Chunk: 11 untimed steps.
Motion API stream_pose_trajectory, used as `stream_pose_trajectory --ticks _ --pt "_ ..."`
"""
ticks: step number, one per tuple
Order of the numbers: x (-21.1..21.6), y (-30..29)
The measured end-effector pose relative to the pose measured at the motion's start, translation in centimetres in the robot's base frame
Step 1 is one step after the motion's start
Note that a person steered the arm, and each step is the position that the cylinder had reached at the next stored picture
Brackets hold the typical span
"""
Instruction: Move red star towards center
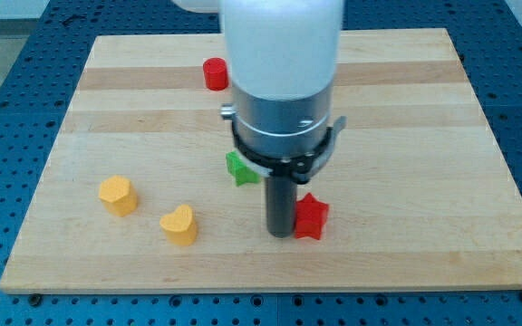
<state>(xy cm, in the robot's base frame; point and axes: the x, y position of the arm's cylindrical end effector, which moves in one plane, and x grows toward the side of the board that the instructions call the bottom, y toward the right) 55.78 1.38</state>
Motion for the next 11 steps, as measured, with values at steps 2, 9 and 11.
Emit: stream_pose_trajectory --ticks 2,9,11 --pt "3.5 0.7" --pt "-0.2 2.8" --pt "-5.0 3.2"
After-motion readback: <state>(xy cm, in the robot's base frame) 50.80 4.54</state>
